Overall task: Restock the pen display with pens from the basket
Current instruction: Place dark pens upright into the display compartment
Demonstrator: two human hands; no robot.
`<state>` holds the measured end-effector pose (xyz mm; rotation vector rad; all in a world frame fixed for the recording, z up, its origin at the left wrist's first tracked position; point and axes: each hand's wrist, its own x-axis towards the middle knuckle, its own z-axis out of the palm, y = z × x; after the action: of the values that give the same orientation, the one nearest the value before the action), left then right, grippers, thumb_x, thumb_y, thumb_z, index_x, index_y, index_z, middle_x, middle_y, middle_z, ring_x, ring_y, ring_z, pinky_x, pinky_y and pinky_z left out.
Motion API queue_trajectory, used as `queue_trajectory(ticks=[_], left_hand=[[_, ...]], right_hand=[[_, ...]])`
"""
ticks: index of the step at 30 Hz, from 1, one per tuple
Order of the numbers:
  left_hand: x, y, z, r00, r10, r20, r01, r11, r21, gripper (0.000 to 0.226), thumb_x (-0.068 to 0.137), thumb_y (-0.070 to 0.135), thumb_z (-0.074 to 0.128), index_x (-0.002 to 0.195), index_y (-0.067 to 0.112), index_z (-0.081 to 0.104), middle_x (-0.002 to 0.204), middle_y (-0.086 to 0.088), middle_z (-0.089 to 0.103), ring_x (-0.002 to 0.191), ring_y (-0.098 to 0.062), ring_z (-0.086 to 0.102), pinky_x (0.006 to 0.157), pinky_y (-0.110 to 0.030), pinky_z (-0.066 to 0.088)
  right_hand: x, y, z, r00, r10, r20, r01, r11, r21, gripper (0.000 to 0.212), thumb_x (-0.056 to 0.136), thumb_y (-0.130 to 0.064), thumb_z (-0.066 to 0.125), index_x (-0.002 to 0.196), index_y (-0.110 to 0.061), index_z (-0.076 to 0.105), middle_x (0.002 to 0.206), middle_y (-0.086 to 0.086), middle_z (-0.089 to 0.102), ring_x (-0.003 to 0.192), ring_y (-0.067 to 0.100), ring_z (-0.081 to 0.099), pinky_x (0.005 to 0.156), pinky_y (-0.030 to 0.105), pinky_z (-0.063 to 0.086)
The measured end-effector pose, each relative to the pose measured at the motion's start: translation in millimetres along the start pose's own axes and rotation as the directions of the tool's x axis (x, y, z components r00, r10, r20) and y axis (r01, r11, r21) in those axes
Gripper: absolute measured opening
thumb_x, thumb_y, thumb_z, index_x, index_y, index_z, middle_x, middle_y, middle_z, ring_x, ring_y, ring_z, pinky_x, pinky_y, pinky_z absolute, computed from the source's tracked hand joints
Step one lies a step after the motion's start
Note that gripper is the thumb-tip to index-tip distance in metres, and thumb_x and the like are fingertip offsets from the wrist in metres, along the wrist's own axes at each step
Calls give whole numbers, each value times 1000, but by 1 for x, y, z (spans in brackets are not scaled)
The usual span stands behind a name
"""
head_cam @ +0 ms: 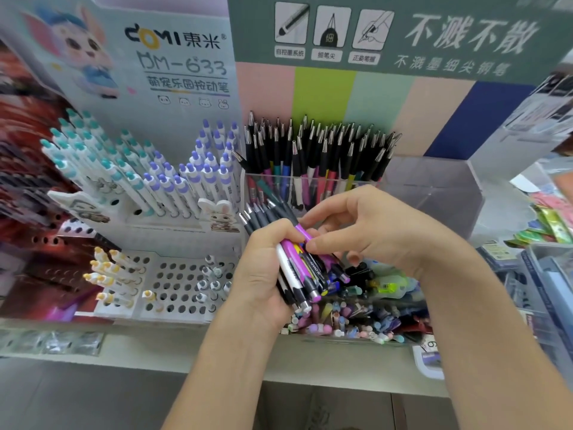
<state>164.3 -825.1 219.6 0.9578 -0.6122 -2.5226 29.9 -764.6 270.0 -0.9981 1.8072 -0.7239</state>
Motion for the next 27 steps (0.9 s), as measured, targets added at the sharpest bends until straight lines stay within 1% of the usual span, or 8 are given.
queue_trajectory(ticks=[6,8,11,14,17,19,23,27], left_hand=[[-5,-9,11,998,52,-47,-54,998,-39,10,60,6,55,55,6,64,60,-10,57,51,-23,57,60,-31,48],[-6,-8,11,998,54,-44,-57,997,-52,13,56,7,57,67,4,64,63,-11,57,54,-25,57,59,-32,51],[-5,-5,5,995,59,-79,-67,993,-101,19,76,0,51,93,5,59,70,-9,62,57,-21,59,53,-29,54],[-6,-2,-1,995,64,-79,-76,982,-172,25,82,1,50,105,6,59,73,-6,64,58,-18,61,56,-30,56],[-7,0,-1,997,78,-28,-82,975,-207,35,70,2,57,105,8,57,72,-4,61,58,-18,60,59,-31,55],[-9,2,2,996,86,-14,-87,974,-210,38,62,4,60,100,9,55,71,-3,60,58,-17,58,60,-31,54],[-11,6,3,992,104,-70,-117,969,-216,24,71,1,57,93,10,54,68,-2,58,55,-16,57,61,-30,53],[-14,7,3,989,104,-106,-125,969,-212,18,77,1,55,92,10,53,66,-3,58,54,-16,57,61,-30,52]], right_hand=[[-4,-3,15,971,-132,-200,61,944,-325,14,85,-37,76,94,-27,74,78,-5,69,57,2,57,52,17,49],[-9,-5,14,969,-151,-196,87,950,-301,12,83,-35,73,88,-25,72,74,-4,69,48,1,53,46,16,45],[-12,-9,7,948,-148,-281,134,989,-68,6,84,-12,71,88,-15,68,74,0,70,47,4,58,47,18,47],[-5,-10,-5,819,-147,-555,277,948,156,11,88,-4,71,91,-12,65,82,9,72,61,16,71,52,24,55],[8,-16,-10,617,-296,-729,460,887,29,10,88,-7,74,92,-12,66,83,6,74,72,17,74,60,26,58],[15,-24,-6,528,-394,-752,531,844,-70,10,87,-8,74,91,-13,67,76,-6,73,71,7,71,64,23,56],[33,-39,15,501,-497,-708,585,798,-146,3,87,-8,72,88,-10,71,71,-8,72,65,5,69,65,27,56],[56,-39,25,537,-551,-639,367,834,-412,14,84,-27,72,72,-25,66,56,-14,51,55,8,46,58,29,41]])
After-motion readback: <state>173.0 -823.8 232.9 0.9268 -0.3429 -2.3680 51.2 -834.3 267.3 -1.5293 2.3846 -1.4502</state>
